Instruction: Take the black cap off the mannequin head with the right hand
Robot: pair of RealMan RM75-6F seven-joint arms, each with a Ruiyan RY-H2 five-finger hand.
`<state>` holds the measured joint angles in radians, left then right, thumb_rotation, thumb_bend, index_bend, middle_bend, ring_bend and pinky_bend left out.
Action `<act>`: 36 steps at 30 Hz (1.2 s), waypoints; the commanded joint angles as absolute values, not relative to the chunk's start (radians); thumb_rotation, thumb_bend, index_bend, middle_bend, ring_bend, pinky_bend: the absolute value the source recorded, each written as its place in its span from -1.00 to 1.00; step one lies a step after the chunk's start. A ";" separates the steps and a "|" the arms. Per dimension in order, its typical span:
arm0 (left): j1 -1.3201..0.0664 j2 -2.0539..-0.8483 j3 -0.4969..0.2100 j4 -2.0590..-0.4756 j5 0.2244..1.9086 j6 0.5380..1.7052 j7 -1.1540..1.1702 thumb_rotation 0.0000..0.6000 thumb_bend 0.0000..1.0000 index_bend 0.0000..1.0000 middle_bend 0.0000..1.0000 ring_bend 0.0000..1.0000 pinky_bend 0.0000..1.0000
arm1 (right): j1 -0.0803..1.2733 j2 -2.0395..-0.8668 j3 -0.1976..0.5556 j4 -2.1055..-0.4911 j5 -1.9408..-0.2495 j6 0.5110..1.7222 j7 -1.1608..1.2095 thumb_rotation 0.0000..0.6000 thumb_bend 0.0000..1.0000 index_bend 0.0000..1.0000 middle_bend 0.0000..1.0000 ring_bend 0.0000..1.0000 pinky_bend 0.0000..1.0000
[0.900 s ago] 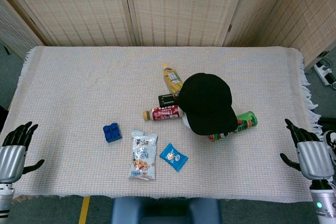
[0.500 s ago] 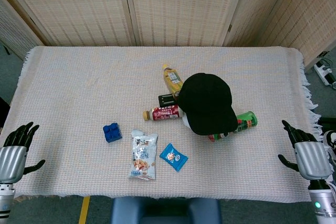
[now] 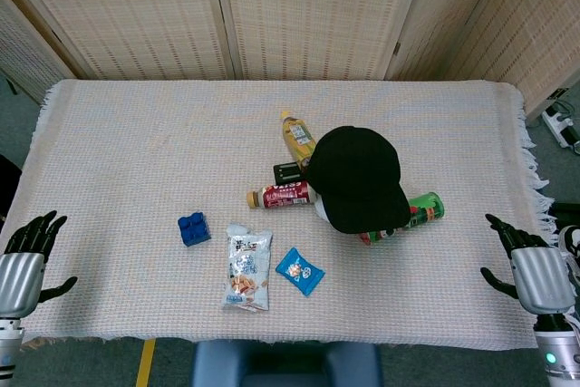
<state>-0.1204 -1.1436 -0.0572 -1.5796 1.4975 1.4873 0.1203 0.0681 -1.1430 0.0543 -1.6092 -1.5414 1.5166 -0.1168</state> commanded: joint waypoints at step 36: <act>-0.120 -1.108 -0.054 -1.591 1.474 1.464 0.081 1.00 -0.73 -0.69 -0.81 -0.78 -0.65 | 0.375 -1.371 0.209 -1.651 -1.686 1.429 -0.270 1.00 -0.64 -0.04 0.02 0.64 0.88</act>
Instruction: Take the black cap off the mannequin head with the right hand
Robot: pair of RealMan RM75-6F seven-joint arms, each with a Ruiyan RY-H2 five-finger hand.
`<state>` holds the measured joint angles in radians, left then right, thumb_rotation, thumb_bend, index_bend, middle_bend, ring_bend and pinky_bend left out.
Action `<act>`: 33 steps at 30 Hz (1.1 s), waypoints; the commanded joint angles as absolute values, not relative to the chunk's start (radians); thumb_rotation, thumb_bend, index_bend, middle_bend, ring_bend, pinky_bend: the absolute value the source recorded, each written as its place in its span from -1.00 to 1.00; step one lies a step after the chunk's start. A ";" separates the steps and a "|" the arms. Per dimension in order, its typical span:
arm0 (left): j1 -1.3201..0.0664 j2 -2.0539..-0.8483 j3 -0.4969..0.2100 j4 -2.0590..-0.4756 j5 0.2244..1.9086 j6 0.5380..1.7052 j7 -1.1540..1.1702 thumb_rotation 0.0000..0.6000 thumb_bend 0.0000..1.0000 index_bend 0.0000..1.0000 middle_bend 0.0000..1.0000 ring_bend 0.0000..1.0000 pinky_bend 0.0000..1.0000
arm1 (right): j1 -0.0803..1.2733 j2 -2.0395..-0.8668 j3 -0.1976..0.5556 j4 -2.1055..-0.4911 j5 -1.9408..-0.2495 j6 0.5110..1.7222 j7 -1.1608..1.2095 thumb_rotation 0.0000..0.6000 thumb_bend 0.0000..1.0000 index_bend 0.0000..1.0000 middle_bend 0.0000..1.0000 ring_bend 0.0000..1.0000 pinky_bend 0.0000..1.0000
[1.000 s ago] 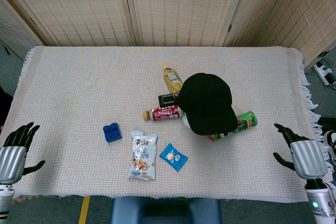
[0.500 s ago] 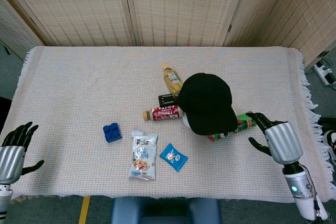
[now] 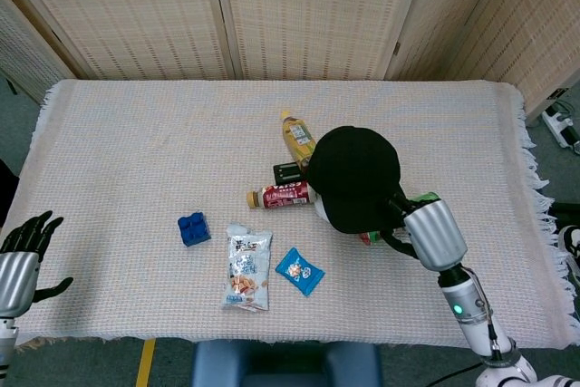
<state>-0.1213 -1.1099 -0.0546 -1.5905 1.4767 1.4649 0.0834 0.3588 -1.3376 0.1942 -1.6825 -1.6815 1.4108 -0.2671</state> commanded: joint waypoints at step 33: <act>-0.139 -1.089 -0.050 -1.618 1.460 1.416 0.072 1.00 -0.73 -0.67 -0.81 -0.78 -0.65 | 0.463 -1.449 0.309 -1.479 -1.645 1.537 -0.271 1.00 -0.03 0.82 0.61 0.83 1.00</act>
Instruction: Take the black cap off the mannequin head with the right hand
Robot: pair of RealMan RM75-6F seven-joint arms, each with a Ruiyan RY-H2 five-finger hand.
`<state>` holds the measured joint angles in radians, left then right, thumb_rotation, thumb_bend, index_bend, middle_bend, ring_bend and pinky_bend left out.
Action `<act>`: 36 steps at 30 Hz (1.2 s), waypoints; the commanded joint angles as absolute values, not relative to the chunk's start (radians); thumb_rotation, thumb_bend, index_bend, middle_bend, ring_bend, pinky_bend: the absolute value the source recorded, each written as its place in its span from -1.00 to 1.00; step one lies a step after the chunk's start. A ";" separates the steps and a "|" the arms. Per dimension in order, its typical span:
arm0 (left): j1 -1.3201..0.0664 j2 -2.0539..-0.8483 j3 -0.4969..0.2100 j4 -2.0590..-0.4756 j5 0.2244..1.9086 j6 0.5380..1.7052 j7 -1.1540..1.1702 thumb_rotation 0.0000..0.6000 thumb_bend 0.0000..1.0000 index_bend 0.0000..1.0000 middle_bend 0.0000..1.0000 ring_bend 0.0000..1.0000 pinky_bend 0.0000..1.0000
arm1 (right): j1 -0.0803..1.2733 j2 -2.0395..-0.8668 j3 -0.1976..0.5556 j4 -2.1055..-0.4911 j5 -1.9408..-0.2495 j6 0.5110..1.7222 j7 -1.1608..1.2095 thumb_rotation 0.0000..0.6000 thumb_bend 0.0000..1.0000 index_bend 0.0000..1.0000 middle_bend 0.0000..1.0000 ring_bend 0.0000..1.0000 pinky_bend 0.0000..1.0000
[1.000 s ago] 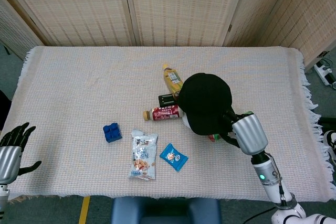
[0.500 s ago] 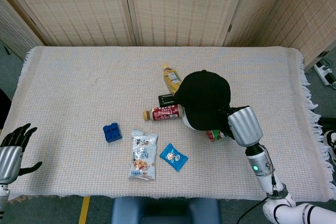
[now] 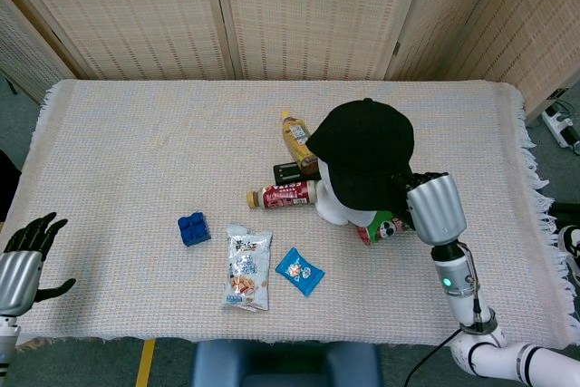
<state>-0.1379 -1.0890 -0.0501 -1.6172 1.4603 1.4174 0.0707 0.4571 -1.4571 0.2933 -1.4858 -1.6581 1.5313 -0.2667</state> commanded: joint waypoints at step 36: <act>-0.145 -1.082 -0.045 -1.673 1.456 1.416 0.149 1.00 -0.73 -0.68 -0.81 -0.78 -0.65 | 0.513 -1.476 0.215 -1.077 -1.390 1.167 -0.036 1.00 -0.20 0.38 0.38 0.48 0.99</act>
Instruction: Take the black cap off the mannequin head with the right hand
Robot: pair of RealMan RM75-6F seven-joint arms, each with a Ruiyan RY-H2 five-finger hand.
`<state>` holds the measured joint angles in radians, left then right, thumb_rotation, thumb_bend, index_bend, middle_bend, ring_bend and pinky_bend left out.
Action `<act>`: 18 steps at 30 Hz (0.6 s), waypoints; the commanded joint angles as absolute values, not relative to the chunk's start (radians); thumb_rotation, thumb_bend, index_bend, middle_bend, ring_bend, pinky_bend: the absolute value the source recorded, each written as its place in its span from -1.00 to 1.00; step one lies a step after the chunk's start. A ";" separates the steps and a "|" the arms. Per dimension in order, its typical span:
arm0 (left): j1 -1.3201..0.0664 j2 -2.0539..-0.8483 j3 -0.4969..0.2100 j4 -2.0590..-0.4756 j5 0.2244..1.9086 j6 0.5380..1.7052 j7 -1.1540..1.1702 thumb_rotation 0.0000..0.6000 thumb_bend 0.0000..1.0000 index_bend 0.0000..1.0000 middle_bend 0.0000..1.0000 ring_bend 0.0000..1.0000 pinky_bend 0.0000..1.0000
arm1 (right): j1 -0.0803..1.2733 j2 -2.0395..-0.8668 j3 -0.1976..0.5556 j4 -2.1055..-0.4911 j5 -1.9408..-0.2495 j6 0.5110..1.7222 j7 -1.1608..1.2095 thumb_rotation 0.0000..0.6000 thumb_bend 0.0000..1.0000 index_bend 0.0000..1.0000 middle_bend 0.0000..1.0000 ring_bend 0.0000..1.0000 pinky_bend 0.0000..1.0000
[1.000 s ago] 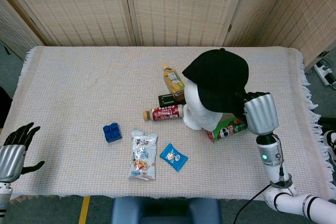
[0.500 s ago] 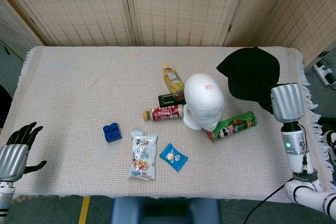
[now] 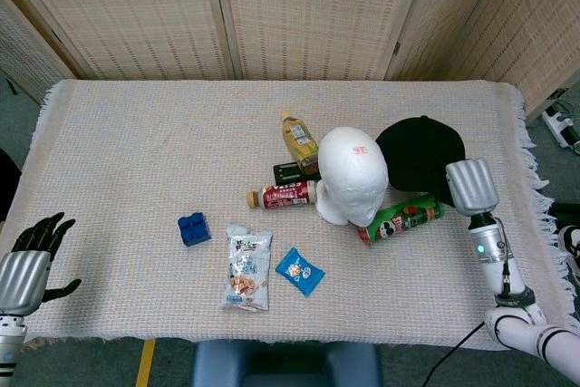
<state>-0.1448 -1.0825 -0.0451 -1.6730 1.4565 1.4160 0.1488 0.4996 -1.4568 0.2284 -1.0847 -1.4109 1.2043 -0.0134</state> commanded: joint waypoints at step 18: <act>-0.142 -1.088 -0.042 -1.652 1.456 1.416 0.125 1.00 -0.73 -0.75 -0.84 -0.79 -0.64 | 0.386 -1.190 0.152 -1.534 -1.271 1.133 -0.158 1.00 -1.00 -1.00 -1.00 -1.00 -0.68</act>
<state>-0.1420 -1.0876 -0.0417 -1.6526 1.4551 1.4156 0.1254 0.4247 -1.2245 0.1743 -1.4921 -1.2511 1.0884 -0.1686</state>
